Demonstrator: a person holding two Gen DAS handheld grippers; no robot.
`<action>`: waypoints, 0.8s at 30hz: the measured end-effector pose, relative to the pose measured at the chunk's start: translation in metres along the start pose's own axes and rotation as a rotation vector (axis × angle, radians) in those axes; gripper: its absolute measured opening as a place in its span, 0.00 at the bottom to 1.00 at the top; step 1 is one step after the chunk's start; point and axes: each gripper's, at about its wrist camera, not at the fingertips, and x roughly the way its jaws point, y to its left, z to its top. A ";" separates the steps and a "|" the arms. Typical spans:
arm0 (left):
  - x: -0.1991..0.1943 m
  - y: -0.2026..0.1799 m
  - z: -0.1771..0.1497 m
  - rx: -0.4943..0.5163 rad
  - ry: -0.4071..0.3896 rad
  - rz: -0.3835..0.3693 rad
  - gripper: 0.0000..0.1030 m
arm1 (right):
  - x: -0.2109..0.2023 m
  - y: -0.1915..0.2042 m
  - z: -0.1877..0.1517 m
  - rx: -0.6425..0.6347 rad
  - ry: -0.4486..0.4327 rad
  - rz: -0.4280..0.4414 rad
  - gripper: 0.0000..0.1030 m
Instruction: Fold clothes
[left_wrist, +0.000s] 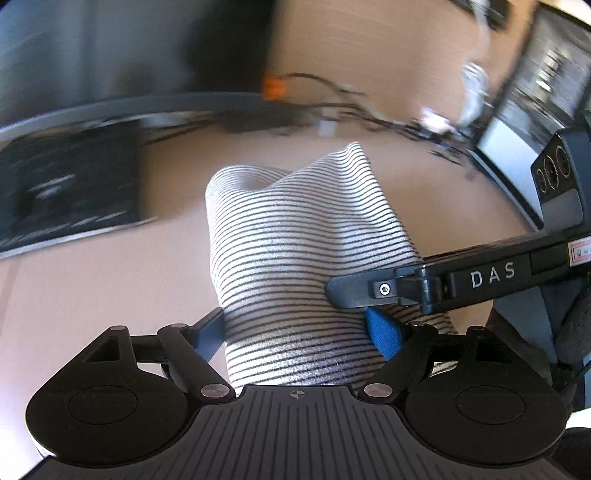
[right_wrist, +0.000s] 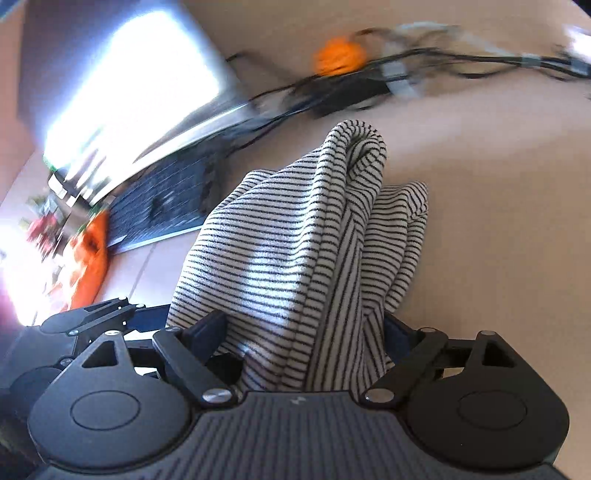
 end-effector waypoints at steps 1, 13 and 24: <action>-0.005 0.012 -0.003 -0.027 -0.008 0.020 0.83 | 0.010 0.012 0.002 -0.022 0.010 0.020 0.86; -0.071 0.097 -0.011 -0.082 -0.172 -0.016 0.85 | 0.037 0.070 0.019 -0.217 -0.065 -0.010 0.85; -0.002 0.131 0.068 0.014 -0.121 0.219 0.84 | 0.014 0.127 -0.018 -0.591 -0.125 -0.255 0.85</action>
